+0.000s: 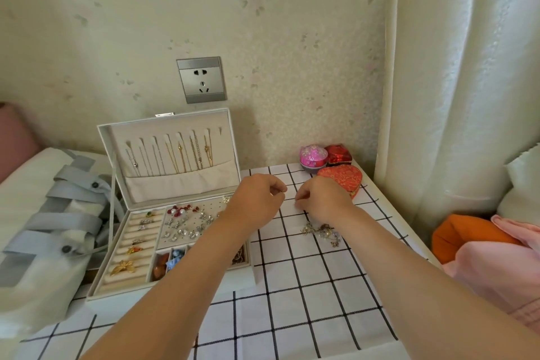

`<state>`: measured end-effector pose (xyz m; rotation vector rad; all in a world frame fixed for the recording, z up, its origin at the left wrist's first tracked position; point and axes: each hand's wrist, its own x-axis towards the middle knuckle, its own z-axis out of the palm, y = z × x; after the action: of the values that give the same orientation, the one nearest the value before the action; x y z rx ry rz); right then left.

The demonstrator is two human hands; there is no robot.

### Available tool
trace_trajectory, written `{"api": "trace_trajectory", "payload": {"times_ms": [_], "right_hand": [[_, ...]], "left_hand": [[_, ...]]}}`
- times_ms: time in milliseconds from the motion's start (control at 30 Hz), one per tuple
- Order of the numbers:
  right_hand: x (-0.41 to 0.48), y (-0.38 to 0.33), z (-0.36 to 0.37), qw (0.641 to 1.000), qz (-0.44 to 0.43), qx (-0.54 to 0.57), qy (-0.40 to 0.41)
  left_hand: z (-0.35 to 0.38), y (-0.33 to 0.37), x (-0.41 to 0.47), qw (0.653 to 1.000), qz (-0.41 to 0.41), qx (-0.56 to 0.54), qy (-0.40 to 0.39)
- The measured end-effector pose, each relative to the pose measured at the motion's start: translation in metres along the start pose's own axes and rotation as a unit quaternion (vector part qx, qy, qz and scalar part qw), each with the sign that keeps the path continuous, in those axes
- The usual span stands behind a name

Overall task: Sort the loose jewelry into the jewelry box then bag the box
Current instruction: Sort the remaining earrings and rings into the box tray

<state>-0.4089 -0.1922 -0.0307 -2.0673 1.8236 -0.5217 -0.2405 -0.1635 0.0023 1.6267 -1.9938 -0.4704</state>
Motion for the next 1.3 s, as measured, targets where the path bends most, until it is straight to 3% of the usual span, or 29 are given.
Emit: {"api": "trace_trajectory", "payload": {"times_ms": [200,500,833,1000,1167,1300], "right_hand": [[-0.006,-0.030,-0.011,0.994,-0.050,0.090,0.035],[-0.025,-0.099,-0.010,0.976,-0.105,0.189,0.013],[-0.030,-0.168,0.000,0.968,-0.214,0.129,0.013],[-0.028,-0.177,0.001,0.964,-0.165,0.209,-0.001],[-0.031,-0.178,-0.005,0.920,-0.082,0.376,-0.073],[-0.029,-0.177,-0.005,0.902,-0.046,0.420,-0.087]], "left_hand": [[-0.026,-0.003,-0.016,0.999,0.009,-0.027,0.039],[-0.079,-0.036,-0.061,0.993,-0.035,-0.077,0.083],[-0.114,-0.069,-0.081,0.952,-0.077,-0.278,0.101],[-0.118,-0.076,-0.078,0.944,-0.080,-0.299,0.114],[-0.124,-0.078,-0.075,0.915,-0.095,-0.373,0.119],[-0.125,-0.079,-0.073,0.903,-0.104,-0.405,0.095]]}}
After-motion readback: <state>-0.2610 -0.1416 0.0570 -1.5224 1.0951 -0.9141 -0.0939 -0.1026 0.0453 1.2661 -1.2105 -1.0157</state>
